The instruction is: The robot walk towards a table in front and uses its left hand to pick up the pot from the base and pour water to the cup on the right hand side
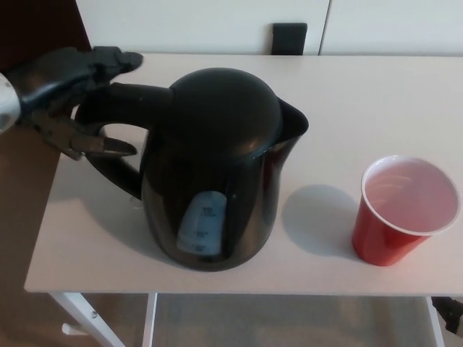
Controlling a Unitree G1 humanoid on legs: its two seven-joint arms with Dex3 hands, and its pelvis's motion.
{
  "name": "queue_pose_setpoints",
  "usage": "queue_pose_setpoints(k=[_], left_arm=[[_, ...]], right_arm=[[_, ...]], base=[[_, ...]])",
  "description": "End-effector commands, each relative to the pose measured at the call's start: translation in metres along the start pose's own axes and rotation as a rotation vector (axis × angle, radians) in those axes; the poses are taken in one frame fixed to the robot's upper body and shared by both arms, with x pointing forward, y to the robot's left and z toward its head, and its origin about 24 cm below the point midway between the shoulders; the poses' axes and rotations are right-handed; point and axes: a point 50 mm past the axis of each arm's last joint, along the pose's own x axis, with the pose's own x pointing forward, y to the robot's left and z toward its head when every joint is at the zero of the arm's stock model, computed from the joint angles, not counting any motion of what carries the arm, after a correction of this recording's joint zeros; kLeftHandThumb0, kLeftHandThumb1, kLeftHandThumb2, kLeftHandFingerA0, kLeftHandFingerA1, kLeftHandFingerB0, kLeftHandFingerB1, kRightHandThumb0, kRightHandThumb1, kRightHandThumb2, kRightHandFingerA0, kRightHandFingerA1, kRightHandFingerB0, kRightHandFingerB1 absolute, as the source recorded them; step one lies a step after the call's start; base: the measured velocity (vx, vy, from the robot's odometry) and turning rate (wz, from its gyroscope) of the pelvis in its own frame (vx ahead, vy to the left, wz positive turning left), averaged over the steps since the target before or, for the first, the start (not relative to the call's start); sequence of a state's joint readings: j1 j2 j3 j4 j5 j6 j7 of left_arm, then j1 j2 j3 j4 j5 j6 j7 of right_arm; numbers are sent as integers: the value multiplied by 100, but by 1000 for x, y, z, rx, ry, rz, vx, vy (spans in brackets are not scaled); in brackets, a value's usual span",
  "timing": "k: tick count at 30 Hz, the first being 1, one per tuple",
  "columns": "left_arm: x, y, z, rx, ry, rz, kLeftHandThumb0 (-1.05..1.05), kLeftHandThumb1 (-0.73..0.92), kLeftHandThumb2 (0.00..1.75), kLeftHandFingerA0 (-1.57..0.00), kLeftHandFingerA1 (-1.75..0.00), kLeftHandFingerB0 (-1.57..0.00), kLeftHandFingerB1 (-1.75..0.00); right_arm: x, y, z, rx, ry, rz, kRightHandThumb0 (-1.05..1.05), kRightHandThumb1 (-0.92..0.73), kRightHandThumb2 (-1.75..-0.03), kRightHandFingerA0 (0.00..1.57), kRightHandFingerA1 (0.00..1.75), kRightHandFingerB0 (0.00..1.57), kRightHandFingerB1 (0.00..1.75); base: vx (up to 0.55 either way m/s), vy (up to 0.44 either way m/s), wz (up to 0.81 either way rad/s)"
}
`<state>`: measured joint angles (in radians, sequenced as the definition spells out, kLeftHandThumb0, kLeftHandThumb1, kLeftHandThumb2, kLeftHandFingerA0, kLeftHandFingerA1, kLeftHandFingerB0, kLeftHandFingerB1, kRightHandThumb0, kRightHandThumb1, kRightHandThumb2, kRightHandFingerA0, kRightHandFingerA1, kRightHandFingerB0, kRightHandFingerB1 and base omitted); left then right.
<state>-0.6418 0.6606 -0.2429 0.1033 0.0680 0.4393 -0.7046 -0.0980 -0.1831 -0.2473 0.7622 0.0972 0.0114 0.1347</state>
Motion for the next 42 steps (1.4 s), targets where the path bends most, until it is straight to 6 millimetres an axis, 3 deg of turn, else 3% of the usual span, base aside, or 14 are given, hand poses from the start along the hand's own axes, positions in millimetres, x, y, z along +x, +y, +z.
queue_pose_setpoints(k=[1, 6, 7, 12, 22, 25, 26, 31, 32, 34, 35, 36, 37, 42], left_arm=[[-9, 15, -9, 30, 27, 29, -93, 48, 61, 0, 0, 0, 0], [-17, 30, -14, 23, 8, 69, -105, 52, 67, 0, 0, 0, 0], [-20, 34, -14, 16, -11, 91, -101, 58, 59, 0, 0, 0, 0], [-34, 52, -11, -102, -116, 133, -99, 53, 60, 0, 0, 0, 0], [-86, 68, -4, -134, -325, 124, -98, 54, 62, 0, 0, 0, 0], [-104, 54, -27, -192, -326, 170, -97, 54, 59, 0, 0, 0, 0], [-119, 39, -57, -251, -282, 247, -77, 43, 83, 0, -3, 0, 0], [-148, 4, -110, -386, -198, 355, -67, 41, 76, 0, -6, 0, 0], [-164, -17, -137, -510, -176, 408, -64, 40, 73, 0, -7, 0, -1], [-179, -43, -163, -624, -101, 495, -61, 41, 78, 0, -23, 0, -18], [-182, -51, -173, -668, -62, 529, -56, 55, 58, -7, -26, -5, -22], [-185, -60, -183, -715, -18, 565, -56, 55, 58, -7, -26, -5, -22], [-188, -70, -194, -723, 42, 582, -64, 46, 78, -5, -36, -5, -23], [-189, -139, -255, -891, 421, 646, -71, 57, 91, -3, -41, -5, -40]], right_arm=[[7, -3, 35, -4, -122, -2, -11, -58, -56, 45, 42, 39, 39], [7, -1, 36, -8, -130, 3, -12, -57, -56, 46, 43, 38, 38], [7, -1, 36, -4, -129, 1, -11, -57, -56, 47, 43, 39, 39], [8, -1, 35, -7, -124, -7, -11, -56, -56, 48, 43, 40, 39], [8, 1, 33, -6, -117, 1, -13, -55, -56, 46, 43, 39, 39], [6, 0, 28, -17, -107, 3, -14, -56, -56, 45, 43, 39, 39], [4, -3, 22, -16, -93, 2, -14, -55, -56, 46, 43, 40, 39], [2, -8, 9, -16, -48, -11, -15, -56, -56, 47, 43, 40, 39], [2, -9, 7, -6, -38, -19, -20, -54, -59, 47, 45, 40, 41], [1, -10, 4, 7, -27, -24, -21, -51, -60, 53, 48, 40, 42], [1, -10, 2, 12, -20, -28, -21, -52, -60, 53, 48, 38, 42], [1, -11, 0, 18, -13, -32, -21, -52, -60, 53, 48, 38, 42], [-1, -12, -5, 20, 0, -37, -22, -52, -60, 52, 48, 38, 42], [-15, -21, -37, 8, 77, -46, -21, -55, -56, 48, 43, 38, 38]], base=[[0, 0, 0], [0, 0, 0], [0, 0, 0], [0, 0, 0], [0, 0, 0], [0, 0, 0], [0, 0, 0], [0, 0, 0], [0, 0, 0], [0, 0, 0], [0, 0, 0], [0, 0, 0], [0, 0, 0], [0, 0, 1]])
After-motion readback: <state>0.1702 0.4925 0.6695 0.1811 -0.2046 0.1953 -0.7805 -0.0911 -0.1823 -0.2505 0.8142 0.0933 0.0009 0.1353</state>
